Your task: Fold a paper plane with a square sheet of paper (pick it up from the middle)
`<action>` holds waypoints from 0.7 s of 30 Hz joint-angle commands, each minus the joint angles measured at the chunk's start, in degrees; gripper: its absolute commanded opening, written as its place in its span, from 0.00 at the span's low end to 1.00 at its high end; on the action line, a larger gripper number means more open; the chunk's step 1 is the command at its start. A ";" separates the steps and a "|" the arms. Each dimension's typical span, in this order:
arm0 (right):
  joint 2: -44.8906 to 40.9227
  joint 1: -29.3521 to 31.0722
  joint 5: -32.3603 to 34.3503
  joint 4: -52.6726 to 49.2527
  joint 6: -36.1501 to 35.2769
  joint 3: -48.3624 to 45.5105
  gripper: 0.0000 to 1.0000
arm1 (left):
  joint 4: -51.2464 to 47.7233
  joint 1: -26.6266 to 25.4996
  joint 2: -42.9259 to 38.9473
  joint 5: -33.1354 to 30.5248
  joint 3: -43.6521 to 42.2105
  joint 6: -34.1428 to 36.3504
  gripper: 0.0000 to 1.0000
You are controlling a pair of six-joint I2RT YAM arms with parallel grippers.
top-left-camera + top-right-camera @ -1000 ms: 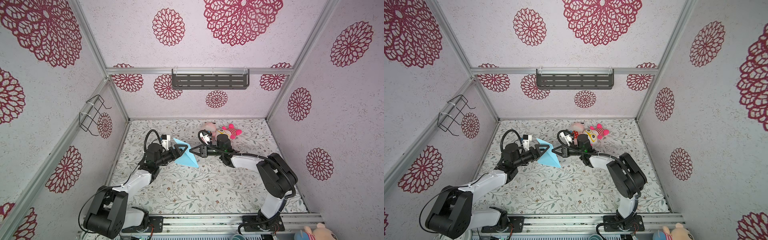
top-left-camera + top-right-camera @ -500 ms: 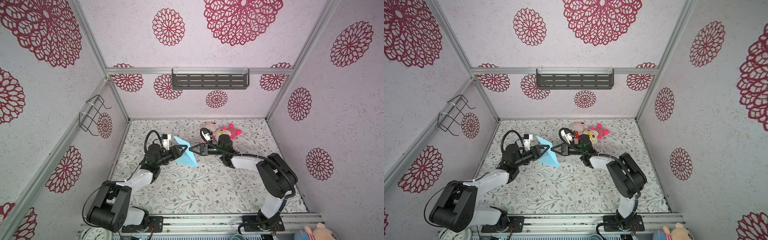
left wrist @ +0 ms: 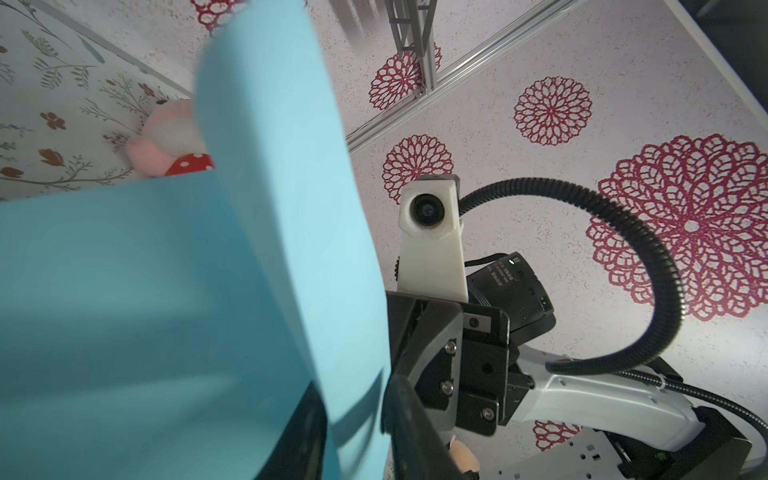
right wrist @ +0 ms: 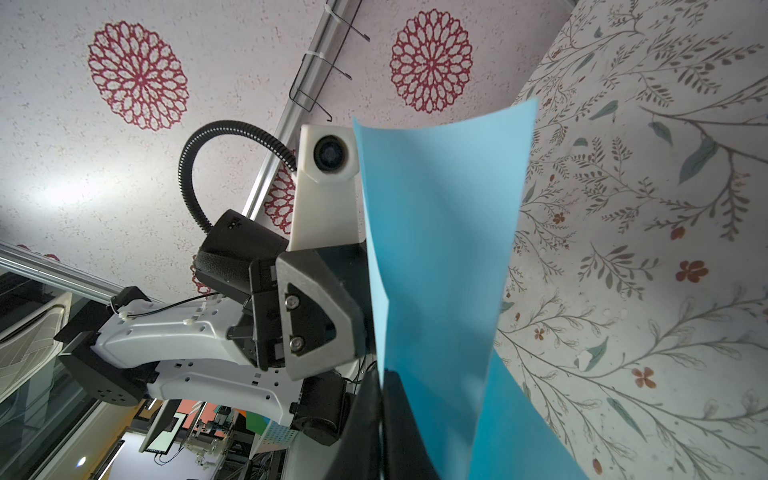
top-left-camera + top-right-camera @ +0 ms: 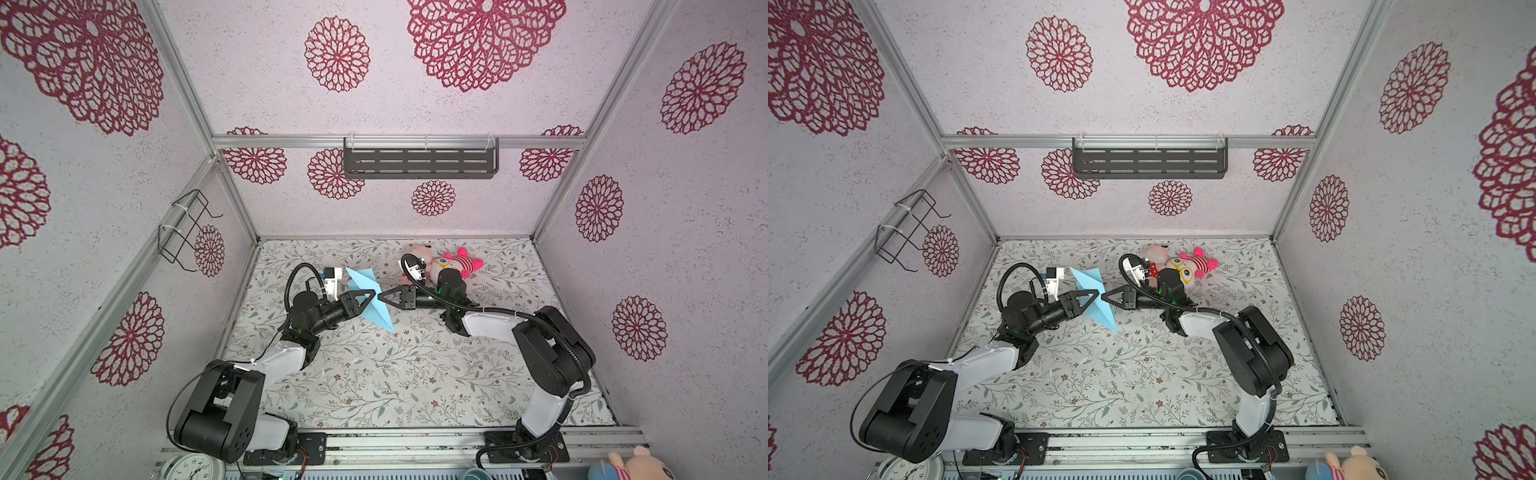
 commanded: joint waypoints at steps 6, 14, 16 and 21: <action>-0.48 -0.44 0.31 2.91 0.79 0.42 0.11 | 5.33 0.93 1.11 1.29 -0.82 -0.85 0.21; -2.47 -1.12 1.61 1.20 -1.37 -0.57 0.21 | 5.06 1.76 0.94 0.77 -0.82 -0.42 0.11; -4.15 -1.98 3.10 -0.67 -3.70 -1.82 0.28 | 3.27 2.42 0.49 0.77 -0.69 0.08 0.10; -12.31 -5.14 13.89 -15.77 -17.09 -5.68 0.54 | -18.97 3.54 -3.58 -3.78 2.68 9.19 0.10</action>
